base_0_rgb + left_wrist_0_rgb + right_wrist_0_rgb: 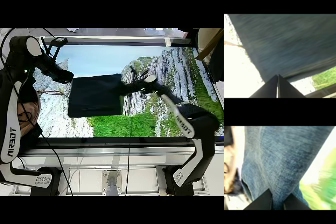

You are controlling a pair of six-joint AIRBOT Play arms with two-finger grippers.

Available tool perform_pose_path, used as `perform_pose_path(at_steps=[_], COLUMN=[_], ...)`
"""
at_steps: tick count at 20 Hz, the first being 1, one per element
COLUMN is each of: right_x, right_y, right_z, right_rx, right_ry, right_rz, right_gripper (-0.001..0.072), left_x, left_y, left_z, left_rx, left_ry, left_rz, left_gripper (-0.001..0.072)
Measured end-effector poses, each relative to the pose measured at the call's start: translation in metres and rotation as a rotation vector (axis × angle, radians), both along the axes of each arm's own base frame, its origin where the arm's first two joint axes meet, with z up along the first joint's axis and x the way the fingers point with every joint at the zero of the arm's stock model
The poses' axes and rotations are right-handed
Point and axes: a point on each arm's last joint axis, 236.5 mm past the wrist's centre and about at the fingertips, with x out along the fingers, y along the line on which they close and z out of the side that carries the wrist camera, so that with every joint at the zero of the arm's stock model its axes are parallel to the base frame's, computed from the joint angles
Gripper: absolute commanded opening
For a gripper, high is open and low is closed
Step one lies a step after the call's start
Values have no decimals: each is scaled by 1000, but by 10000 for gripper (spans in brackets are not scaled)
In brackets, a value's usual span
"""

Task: Fold the clothes and pants, and hang the long-sleeved shirts on hangers.

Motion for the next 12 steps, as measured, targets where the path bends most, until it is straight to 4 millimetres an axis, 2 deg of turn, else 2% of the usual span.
perform_pose_path(at_steps=[1, 4, 7, 9, 11, 12], right_x=[4, 14, 3, -26, -72, -99], right_y=[-29, -141, -275, -373, -457, -491], right_z=[5, 31, 66, 94, 117, 125], right_rx=[-42, -190, -341, -432, -506, -532], right_ry=[3, -7, -22, -20, 8, 31], right_rz=[-8, -104, -288, -463, -637, -721], right_gripper=[56, 55, 55, 55, 55, 55], left_x=[0, -1, -1, 0, 0, 1], left_y=[0, 0, 0, 0, 0, -1], left_z=[0, 0, 0, 0, 0, 0], left_rx=[0, 0, 1, 0, 0, -1], left_ry=[0, 2, 3, 2, -1, -3], left_rz=[0, 0, -1, 0, -1, -1], left_gripper=[15, 14, 14, 14, 14, 14])
